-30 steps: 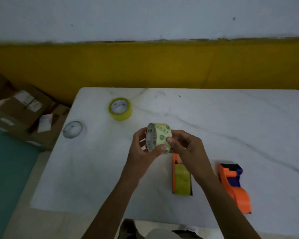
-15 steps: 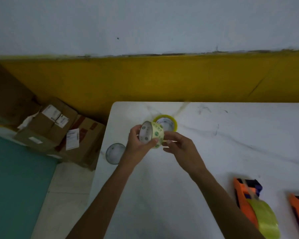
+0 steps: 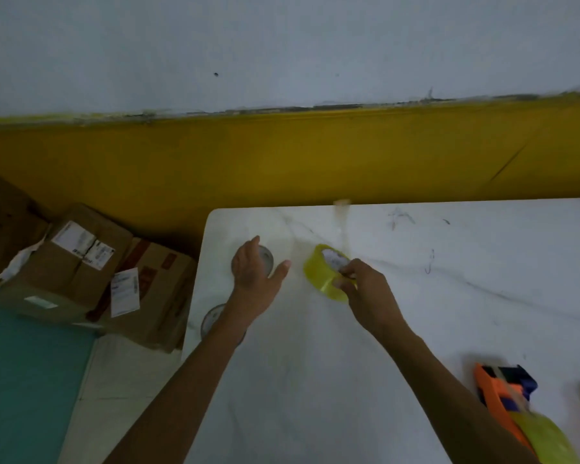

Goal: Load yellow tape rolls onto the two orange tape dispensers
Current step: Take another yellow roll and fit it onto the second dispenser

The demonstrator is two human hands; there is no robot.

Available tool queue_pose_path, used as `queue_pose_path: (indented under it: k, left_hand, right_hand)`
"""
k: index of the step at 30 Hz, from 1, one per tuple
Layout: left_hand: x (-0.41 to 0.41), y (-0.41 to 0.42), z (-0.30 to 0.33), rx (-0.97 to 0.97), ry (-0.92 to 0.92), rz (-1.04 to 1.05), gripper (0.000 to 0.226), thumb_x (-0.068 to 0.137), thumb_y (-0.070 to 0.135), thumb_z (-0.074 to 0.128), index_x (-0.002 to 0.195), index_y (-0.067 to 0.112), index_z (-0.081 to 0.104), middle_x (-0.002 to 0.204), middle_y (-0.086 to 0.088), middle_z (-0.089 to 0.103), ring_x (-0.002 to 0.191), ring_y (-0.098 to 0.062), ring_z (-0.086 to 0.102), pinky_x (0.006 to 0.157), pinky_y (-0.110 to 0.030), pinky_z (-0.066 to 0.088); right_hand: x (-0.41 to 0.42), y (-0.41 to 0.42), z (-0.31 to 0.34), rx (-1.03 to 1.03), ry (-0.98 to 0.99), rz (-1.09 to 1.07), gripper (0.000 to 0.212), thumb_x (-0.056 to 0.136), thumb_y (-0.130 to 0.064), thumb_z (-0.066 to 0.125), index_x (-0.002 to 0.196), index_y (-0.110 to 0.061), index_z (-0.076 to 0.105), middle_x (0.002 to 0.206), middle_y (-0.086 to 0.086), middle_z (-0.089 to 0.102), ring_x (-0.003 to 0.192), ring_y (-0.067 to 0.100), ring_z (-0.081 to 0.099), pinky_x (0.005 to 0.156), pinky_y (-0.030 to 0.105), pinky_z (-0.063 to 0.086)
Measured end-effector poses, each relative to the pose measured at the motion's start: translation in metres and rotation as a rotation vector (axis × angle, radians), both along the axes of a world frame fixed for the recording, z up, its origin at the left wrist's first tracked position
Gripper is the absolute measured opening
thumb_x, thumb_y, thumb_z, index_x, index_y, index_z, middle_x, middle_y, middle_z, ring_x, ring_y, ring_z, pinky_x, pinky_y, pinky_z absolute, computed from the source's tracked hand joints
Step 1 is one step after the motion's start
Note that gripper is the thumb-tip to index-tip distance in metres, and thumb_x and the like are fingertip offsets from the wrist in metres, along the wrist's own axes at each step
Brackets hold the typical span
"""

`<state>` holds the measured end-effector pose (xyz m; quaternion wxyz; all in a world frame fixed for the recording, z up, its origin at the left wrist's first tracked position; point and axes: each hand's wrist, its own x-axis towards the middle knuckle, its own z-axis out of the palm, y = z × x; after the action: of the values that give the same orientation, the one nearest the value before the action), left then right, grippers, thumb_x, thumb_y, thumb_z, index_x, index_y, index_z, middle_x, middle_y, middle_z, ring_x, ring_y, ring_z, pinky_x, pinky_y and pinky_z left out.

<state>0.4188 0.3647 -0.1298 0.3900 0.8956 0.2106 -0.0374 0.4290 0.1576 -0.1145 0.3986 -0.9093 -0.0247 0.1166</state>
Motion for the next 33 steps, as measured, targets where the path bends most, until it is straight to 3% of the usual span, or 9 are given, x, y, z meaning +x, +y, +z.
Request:
queue_pose_path:
  k: [2, 4, 10, 15, 18, 22, 24, 29, 33]
  left_hand:
    - [-0.009, -0.029, 0.026, -0.474, 0.055, 0.103, 0.043, 0.092, 0.039, 0.051, 0.126, 0.012, 0.049, 0.134, -0.015, 0.051, 0.124, -0.029, 0.05, 0.105, -0.04, 0.038]
    - [-0.019, -0.056, 0.051, -0.832, 0.161, 0.043, 0.035, 0.093, 0.044, 0.046, 0.108, 0.016, 0.061, 0.118, -0.01, 0.064, 0.109, -0.024, 0.062, 0.1, -0.037, 0.042]
    - [-0.058, -0.152, 0.102, -0.744, 0.036, -0.285, 0.049, 0.068, 0.052, 0.06, 0.107, 0.025, 0.068, 0.114, -0.002, 0.071, 0.108, -0.011, 0.064, 0.098, -0.034, 0.048]
    - [-0.097, -0.254, 0.134, -0.811, -0.042, -0.443, 0.034, 0.085, 0.043, 0.057, 0.109, 0.021, 0.066, 0.098, 0.005, 0.072, 0.09, -0.007, 0.064, 0.081, -0.024, 0.05]
    - [-0.113, -0.318, 0.149, -0.858, -0.133, -0.326, 0.028, 0.086, 0.032, 0.061, 0.109, 0.018, 0.066, 0.102, -0.006, 0.075, 0.09, -0.013, 0.068, 0.077, -0.027, 0.054]
    - [-0.117, -0.391, 0.17, -1.342, -0.136, -0.033, 0.023, 0.075, 0.03, 0.069, 0.09, 0.014, 0.074, 0.083, -0.007, 0.077, 0.076, -0.019, 0.072, 0.069, -0.039, 0.061]
    - [-0.117, -0.421, 0.177, -1.506, -0.157, -0.002, 0.026, 0.079, 0.032, 0.058, 0.088, 0.014, 0.074, 0.079, -0.004, 0.077, 0.074, -0.015, 0.073, 0.066, -0.034, 0.061]
    - [-0.117, -0.492, 0.178, -1.47, -0.057, -0.045, 0.043, 0.086, 0.029, 0.054, 0.122, 0.007, 0.06, 0.12, -0.011, 0.07, 0.112, -0.025, 0.065, 0.082, -0.042, 0.06]
    - [-0.123, -0.535, 0.161, -1.429, 0.095, 0.007, 0.046, 0.085, 0.027, 0.058, 0.125, 0.003, 0.057, 0.132, -0.018, 0.061, 0.123, -0.032, 0.057, 0.088, -0.051, 0.057]
  right_hand:
    - [-0.014, -0.023, 0.02, 0.246, 0.097, -0.045, 0.008, 0.091, -0.023, 0.06, 0.092, -0.016, 0.063, 0.089, -0.001, 0.068, 0.088, 0.023, 0.062, 0.073, 0.02, 0.044]
    - [-0.034, -0.046, 0.04, 0.439, 0.139, -0.052, 0.02, 0.088, -0.038, 0.056, 0.089, -0.019, 0.061, 0.086, 0.005, 0.067, 0.088, 0.029, 0.063, 0.086, 0.041, 0.052]
    - [-0.096, -0.119, 0.092, 0.629, 0.01, -0.194, 0.054, 0.069, -0.062, 0.069, 0.085, -0.011, 0.06, 0.082, 0.02, 0.064, 0.077, 0.019, 0.06, 0.08, 0.06, 0.051]
    - [-0.138, -0.205, 0.099, 0.726, -0.121, -0.271, 0.016, 0.083, -0.018, 0.06, 0.08, -0.005, 0.069, 0.086, 0.012, 0.067, 0.08, 0.025, 0.069, 0.074, 0.053, 0.061]
    - [-0.149, -0.267, 0.099, 0.743, -0.298, -0.322, 0.017, 0.091, -0.03, 0.06, 0.096, -0.017, 0.068, 0.106, 0.013, 0.064, 0.101, 0.033, 0.064, 0.08, 0.044, 0.061]
    - [-0.145, -0.363, 0.109, 0.674, -0.244, -0.203, 0.051, 0.089, -0.043, 0.051, 0.136, -0.025, 0.041, 0.14, -0.006, 0.052, 0.133, 0.012, 0.046, 0.107, 0.035, 0.043]
    - [-0.147, -0.398, 0.119, 0.669, -0.058, -0.037, 0.056, 0.087, -0.052, 0.054, 0.137, -0.03, 0.041, 0.132, -0.009, 0.061, 0.124, 0.013, 0.057, 0.094, 0.039, 0.054]
    - [-0.159, -0.467, 0.118, 0.665, 0.023, -0.161, 0.024, 0.099, -0.013, 0.045, 0.112, -0.017, 0.064, 0.087, 0.01, 0.076, 0.063, 0.024, 0.072, 0.058, 0.037, 0.059]
    - [-0.167, -0.527, 0.088, 0.385, -0.068, -0.147, 0.023, 0.099, -0.016, 0.046, 0.102, -0.023, 0.069, 0.094, -0.009, 0.073, 0.066, 0.014, 0.066, 0.059, 0.023, 0.055]
